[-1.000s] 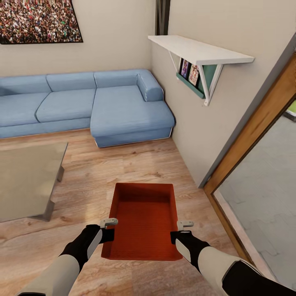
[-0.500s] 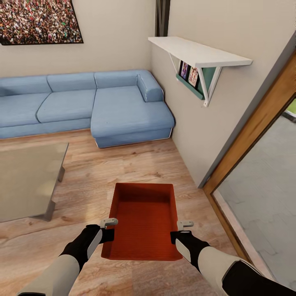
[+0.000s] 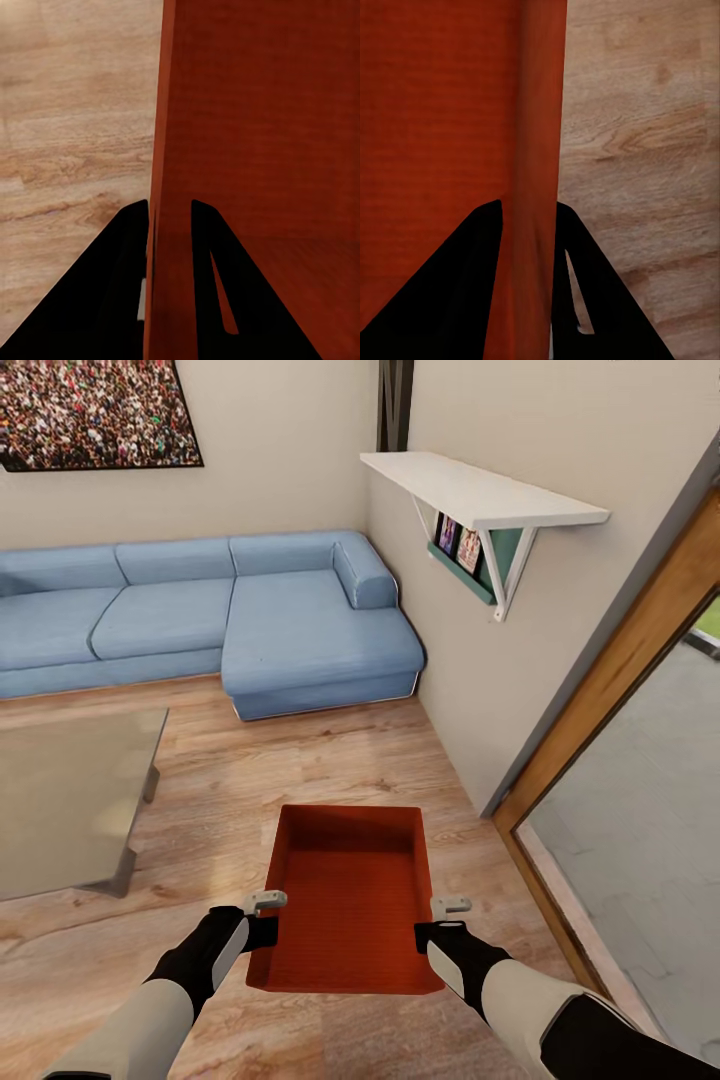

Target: Move the two storage containers from the living room to the garage. In the garage, place one container on the floor and stack the other container on top of it (either order is fine).

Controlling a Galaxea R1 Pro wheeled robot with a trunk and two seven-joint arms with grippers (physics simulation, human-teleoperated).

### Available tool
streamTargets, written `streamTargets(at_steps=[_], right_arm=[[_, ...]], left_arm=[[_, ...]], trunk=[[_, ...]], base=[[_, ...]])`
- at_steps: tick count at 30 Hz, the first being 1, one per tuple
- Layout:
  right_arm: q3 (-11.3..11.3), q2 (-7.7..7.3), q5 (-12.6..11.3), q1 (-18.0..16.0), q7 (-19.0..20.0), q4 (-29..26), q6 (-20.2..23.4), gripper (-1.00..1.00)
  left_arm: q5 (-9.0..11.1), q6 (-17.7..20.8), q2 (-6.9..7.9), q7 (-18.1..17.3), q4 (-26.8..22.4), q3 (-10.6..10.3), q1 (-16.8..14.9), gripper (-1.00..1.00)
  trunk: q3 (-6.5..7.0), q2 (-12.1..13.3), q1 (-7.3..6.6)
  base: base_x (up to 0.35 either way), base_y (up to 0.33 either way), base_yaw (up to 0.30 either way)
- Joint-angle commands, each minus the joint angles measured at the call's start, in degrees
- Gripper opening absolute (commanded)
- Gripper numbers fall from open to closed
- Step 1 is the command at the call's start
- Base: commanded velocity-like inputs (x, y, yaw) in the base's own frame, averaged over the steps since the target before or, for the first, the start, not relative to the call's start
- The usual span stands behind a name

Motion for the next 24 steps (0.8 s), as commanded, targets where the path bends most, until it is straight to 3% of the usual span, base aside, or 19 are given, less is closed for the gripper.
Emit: streamTargets(at_steps=[1, 13, 24], right_arm=[[0.6, -0.37, 1.1, 0.0, -0.4, -0.2, 0.4, -1.0], [0.6, -0.36, 1.1, 0.0, -0.4, -0.2, 0.4, -1.0], [0.6, -0.36, 1.1, 0.0, -0.4, -0.2, 0.4, -1.0]], left_arm=[[-1.7, 0.5, 0.36, 0.7, 0.0, 0.1, 0.0, -1.0], [-1.7, 0.4, 0.36, 0.7, 0.0, 0.1, 0.0, -1.0], [-1.7, 0.4, 0.36, 0.7, 0.0, 0.1, 0.0, -1.0]], trunk=[[0.12, 0.3, -0.2], [2.27, 5.2, -2.84], [2.27, 5.2, -2.84]], base=[[0.0, 0.0, 0.0], [0.0, 0.0, 0.0], [0.0, 0.0, 0.0]])
